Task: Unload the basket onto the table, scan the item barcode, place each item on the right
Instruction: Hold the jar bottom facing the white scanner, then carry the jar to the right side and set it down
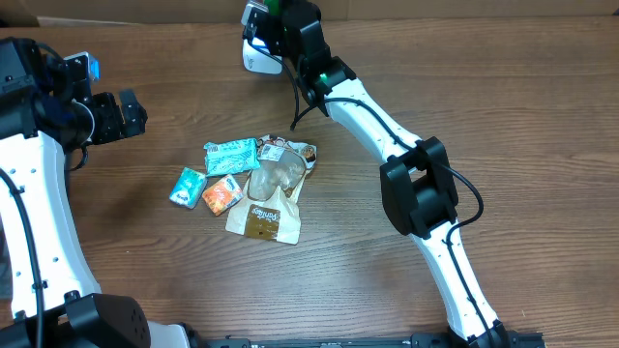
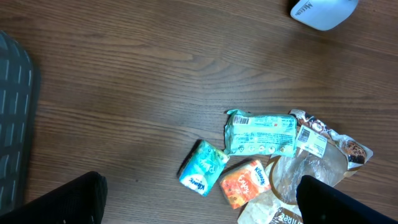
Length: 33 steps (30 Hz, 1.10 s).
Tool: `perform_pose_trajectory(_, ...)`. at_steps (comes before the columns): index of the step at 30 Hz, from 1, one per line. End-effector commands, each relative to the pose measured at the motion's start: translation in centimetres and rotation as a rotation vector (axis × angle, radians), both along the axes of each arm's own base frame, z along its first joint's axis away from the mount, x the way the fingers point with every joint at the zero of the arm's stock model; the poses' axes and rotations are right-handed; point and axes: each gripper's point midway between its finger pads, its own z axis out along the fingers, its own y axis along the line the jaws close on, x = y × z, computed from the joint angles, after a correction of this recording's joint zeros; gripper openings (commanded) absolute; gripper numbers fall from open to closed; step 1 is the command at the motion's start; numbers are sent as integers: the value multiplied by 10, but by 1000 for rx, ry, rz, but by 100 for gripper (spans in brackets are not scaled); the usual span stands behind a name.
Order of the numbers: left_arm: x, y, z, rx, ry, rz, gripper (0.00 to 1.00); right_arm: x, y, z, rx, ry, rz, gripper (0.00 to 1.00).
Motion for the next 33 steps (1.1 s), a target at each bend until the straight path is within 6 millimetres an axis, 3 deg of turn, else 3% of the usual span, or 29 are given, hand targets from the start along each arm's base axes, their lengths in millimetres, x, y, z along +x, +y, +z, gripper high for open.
perform_pose_trajectory(1, 0, -1, 3, 13, -12, -27, 100, -10, -6, 80, 199, -41, -26, 44)
perform_pose_trajectory(6, 0, -1, 3, 13, -12, -27, 100, -38, -24, 150, 454, 45, -78, 45)
perform_pose_trajectory(7, 0, -1, 3, 13, -12, -27, 100, -49, -29, 165, 517, 83, -91, 50)
perform_pose_trajectory(10, 0, -1, 3, 13, -12, -27, 100, -86, -39, 197, 678, 235, -101, 51)
perform_pose_trajectory(13, 0, -1, 3, 13, -12, -27, 100, -134, -45, 212, 758, 431, -73, 53)
perform_pose_trajectory(17, 0, -1, 3, 13, -12, -27, 99, -190, -62, 215, 758, 637, -72, 47)
perform_pose_trajectory(20, 0, -1, 3, 13, -12, -27, 100, -220, -90, 194, 735, 783, -197, 44)
perform_pose_trajectory(26, 0, -1, 3, 13, -12, -27, 100, -252, -153, 120, 669, 1066, -534, 44)
perform_pose_trajectory(32, 0, -1, 3, 13, -12, -27, 100, -260, -214, 48, 651, 1216, -844, 43)
perform_pose_trajectory(33, 0, -1, 3, 13, -12, -27, 100, -260, -230, 26, 651, 1244, -906, 43)
